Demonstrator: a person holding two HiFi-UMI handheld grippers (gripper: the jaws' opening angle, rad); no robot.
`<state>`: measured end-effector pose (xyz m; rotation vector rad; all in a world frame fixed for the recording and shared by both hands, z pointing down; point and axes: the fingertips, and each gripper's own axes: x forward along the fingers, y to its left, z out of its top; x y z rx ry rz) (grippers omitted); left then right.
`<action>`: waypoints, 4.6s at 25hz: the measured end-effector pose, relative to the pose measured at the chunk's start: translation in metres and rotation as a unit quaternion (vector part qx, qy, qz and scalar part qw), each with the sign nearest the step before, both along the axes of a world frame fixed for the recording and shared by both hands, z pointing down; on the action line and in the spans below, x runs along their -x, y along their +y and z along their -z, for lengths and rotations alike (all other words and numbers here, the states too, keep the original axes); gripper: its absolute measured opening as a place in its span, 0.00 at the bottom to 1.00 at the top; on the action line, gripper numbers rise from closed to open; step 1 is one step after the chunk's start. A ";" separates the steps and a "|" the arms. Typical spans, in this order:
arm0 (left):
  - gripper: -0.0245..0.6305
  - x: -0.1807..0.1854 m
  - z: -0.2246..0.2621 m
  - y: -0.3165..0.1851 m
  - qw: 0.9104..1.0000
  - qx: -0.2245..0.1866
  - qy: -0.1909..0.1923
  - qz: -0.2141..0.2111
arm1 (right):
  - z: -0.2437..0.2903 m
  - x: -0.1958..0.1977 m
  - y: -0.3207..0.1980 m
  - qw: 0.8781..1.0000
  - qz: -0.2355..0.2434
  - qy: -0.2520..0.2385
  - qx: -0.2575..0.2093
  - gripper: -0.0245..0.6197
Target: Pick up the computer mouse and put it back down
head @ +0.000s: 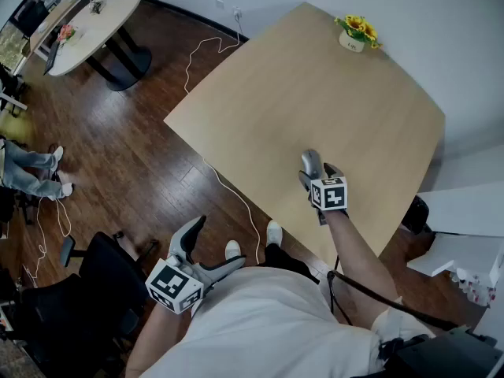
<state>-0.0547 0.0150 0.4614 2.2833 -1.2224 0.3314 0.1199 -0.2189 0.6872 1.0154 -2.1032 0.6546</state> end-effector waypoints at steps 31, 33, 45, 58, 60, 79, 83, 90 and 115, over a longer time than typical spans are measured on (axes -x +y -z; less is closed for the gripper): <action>0.92 0.046 0.005 0.003 1.000 -0.026 -0.002 0.012 | 0.067 0.009 0.042 0.999 -0.028 -0.004 -0.044 0.50; 0.92 0.047 0.006 0.008 1.000 -0.028 0.006 -0.005 | 0.092 0.010 0.065 0.998 -0.028 -0.016 -0.058 0.50; 0.73 0.024 0.010 0.022 0.994 -0.034 0.046 -0.095 | 0.192 -0.009 0.162 0.988 -0.068 -0.061 -0.121 0.50; 0.74 0.024 0.028 0.034 0.989 -0.060 0.077 -0.108 | 0.241 -0.007 0.211 0.983 -0.072 -0.065 -0.155 0.50; 0.74 0.026 0.027 0.036 0.989 -0.063 0.074 -0.108 | 0.239 -0.006 0.213 0.983 -0.074 -0.067 -0.153 0.50; 0.74 0.046 0.019 0.029 0.999 -0.033 0.030 0.001 | 0.115 -0.042 0.077 0.993 -0.060 -0.024 -0.101 0.50; 0.74 0.050 0.018 0.024 0.999 -0.020 0.021 0.035 | 0.060 -0.040 0.033 0.996 -0.055 -0.014 -0.073 0.50; 0.74 0.038 0.017 0.005 0.997 0.005 0.010 0.079 | -0.024 -0.030 -0.026 0.999 -0.029 0.013 -0.026 0.50; 0.74 0.057 0.023 -0.027 0.995 -0.012 -0.006 0.104 | -0.055 -0.020 -0.035 0.999 -0.006 0.041 -0.014 0.63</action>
